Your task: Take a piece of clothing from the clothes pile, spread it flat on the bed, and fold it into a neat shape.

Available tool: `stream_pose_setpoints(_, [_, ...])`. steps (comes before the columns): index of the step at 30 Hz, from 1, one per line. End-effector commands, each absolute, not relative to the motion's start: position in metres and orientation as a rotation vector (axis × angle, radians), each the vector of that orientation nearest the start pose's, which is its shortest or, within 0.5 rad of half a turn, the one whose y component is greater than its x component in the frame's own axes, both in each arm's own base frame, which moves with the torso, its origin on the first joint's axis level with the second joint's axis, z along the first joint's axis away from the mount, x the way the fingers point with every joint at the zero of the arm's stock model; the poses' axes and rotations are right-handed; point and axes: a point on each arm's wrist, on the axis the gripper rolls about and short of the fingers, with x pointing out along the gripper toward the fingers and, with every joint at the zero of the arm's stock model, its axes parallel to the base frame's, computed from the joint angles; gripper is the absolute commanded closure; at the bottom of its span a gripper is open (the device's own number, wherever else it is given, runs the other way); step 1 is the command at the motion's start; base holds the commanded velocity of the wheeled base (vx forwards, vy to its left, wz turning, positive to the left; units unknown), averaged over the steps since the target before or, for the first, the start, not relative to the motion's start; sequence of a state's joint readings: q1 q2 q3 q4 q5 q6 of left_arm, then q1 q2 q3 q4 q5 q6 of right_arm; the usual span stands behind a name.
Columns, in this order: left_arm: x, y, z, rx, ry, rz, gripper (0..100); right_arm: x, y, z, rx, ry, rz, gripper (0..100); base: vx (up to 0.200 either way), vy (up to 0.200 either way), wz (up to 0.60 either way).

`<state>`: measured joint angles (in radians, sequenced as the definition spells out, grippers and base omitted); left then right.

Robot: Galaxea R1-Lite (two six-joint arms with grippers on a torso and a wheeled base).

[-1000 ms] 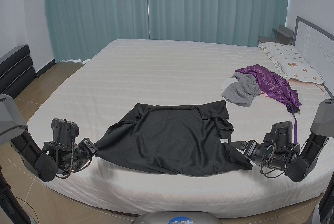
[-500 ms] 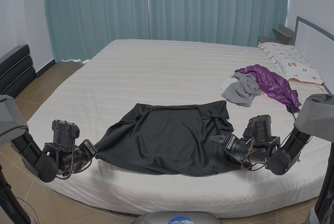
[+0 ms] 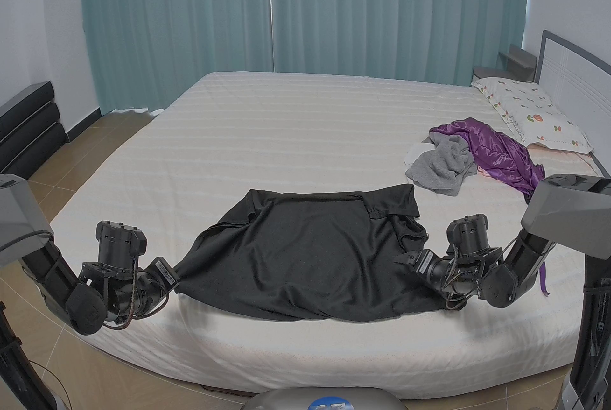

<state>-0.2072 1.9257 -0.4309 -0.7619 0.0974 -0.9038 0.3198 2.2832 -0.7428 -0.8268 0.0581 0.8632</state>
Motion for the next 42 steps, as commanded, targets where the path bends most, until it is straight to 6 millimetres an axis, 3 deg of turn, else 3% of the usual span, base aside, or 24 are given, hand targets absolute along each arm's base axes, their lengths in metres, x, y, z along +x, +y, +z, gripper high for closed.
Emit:
stream_pose_setpoints(1, [0.264,-0.054,0.042,-0.749,0.723,0.230,100,0.349,0.078,-0.016,0.709,0.776,-0.060,0,0.000,0.000,0.00])
stream_pose_setpoints(8, [0.262,-0.055,0.041,-0.747,0.727,0.228,100,0.363,0.027,-0.014,0.679,0.686,-0.183,0,0.000,0.000,0.00])
stream_pose_setpoints(13, [0.262,-0.054,0.041,-0.746,0.728,0.229,100,0.361,0.019,0.006,0.702,0.633,-0.172,0,0.000,0.000,0.00])
stream_pose_setpoints(21, [0.262,-0.055,0.041,-0.746,0.729,0.228,100,0.353,0.056,0.027,0.681,0.625,-0.060,0,0.000,0.000,0.00])
stream_pose_setpoints(29, [0.262,-0.055,0.041,-0.745,0.731,0.227,100,0.357,0.089,0.007,0.641,0.686,0.009,0,0.000,0.000,0.00])
stream_pose_setpoints(31, [0.262,-0.055,0.041,-0.745,0.729,0.226,100,0.357,0.089,0.007,0.640,0.687,0.011,0,0.000,0.000,0.00])
stream_pose_setpoints(37, [0.262,-0.055,0.041,-0.745,0.731,0.226,100,0.374,0.097,-0.021,0.630,0.718,0.008,0,0.000,0.000,0.00])
stream_pose_setpoints(42, [0.262,-0.055,0.041,-0.745,0.731,0.226,100,0.384,0.085,-0.023,0.649,0.693,-0.020,0,0.000,0.000,0.00])
